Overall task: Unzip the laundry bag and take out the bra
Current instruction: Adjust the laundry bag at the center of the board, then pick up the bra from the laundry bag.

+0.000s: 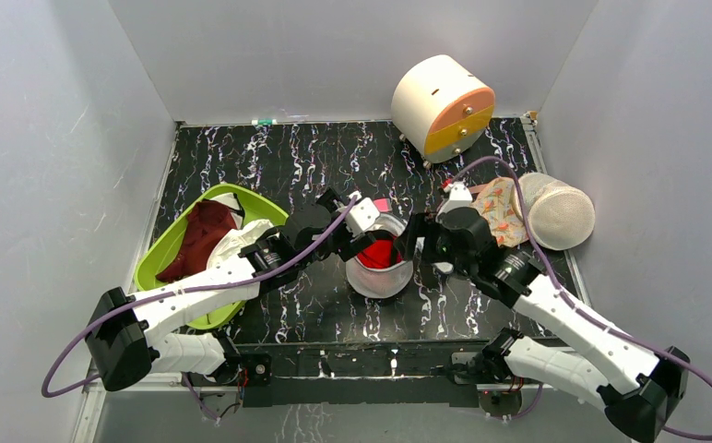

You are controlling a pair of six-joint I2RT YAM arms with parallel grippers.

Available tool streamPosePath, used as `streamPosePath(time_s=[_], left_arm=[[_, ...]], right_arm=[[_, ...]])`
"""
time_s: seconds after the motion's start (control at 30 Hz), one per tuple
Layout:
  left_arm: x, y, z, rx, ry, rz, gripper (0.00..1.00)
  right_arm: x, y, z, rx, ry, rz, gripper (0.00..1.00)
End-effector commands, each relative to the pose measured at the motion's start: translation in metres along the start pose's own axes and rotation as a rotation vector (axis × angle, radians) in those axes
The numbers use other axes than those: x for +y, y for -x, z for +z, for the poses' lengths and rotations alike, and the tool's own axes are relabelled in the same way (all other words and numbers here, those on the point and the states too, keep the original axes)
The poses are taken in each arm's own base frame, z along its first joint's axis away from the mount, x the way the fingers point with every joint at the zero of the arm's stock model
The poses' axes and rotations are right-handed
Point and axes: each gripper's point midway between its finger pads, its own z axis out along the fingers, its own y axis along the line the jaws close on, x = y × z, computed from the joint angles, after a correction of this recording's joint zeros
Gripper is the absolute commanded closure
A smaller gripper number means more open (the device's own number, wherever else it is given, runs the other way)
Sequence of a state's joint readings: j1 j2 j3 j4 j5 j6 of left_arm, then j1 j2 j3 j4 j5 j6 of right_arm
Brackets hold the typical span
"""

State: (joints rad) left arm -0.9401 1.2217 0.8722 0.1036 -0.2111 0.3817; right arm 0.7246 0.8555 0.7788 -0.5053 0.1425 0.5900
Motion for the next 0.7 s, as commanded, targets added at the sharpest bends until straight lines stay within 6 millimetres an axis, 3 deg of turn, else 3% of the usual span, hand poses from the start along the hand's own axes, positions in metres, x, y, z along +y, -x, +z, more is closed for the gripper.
streamPosePath(time_s=[0.0, 0.17, 0.23, 0.27, 0.33, 0.37, 0.4, 0.43, 0.53, 0.57, 0.6, 0.67], left_arm=[[0.006, 0.021, -0.003, -0.046, 0.008, 0.007, 0.17], [0.002, 0.024, -0.005, -0.055, -0.001, 0.011, 0.17], [0.000, 0.024, -0.004, -0.054, -0.007, 0.013, 0.16], [-0.004, 0.022, -0.003, -0.051, -0.018, 0.015, 0.16], [-0.011, 0.018, 0.003, -0.039, -0.036, 0.019, 0.16], [-0.015, 0.021, 0.003, -0.043, -0.056, 0.009, 0.13], [-0.022, 0.024, 0.003, -0.055, -0.090, -0.005, 0.06], [-0.028, 0.028, 0.002, -0.063, -0.113, -0.016, 0.06], [-0.045, 0.036, 0.001, -0.087, -0.185, -0.061, 0.07], [-0.048, 0.037, 0.002, -0.078, -0.196, -0.078, 0.07], [-0.056, 0.043, 0.002, -0.049, -0.232, -0.141, 0.10], [-0.060, 0.052, 0.002, -0.058, -0.256, -0.198, 0.13]], right_arm=[[-0.020, 0.038, 0.010, -0.071, -0.159, -0.137, 0.27], [-0.033, 0.045, 0.044, 0.022, -0.124, -0.187, 0.38], [-0.044, 0.045, 0.055, 0.042, -0.090, -0.166, 0.38], [-0.054, 0.042, 0.061, 0.056, -0.079, -0.149, 0.36], [-0.046, 0.028, 0.069, 0.106, 0.026, -0.128, 0.27], [-0.040, 0.019, 0.071, 0.123, 0.076, -0.123, 0.27], [-0.043, 0.014, 0.074, 0.134, 0.074, -0.119, 0.27], [-0.051, 0.010, 0.077, 0.145, 0.040, -0.129, 0.29], [-0.044, -0.002, 0.082, 0.181, 0.113, -0.159, 0.41], [-0.042, -0.003, 0.082, 0.178, 0.130, -0.163, 0.49], [-0.037, 0.000, 0.076, 0.145, 0.153, -0.160, 0.70], [-0.031, 0.002, 0.070, 0.101, 0.187, -0.151, 0.82]])
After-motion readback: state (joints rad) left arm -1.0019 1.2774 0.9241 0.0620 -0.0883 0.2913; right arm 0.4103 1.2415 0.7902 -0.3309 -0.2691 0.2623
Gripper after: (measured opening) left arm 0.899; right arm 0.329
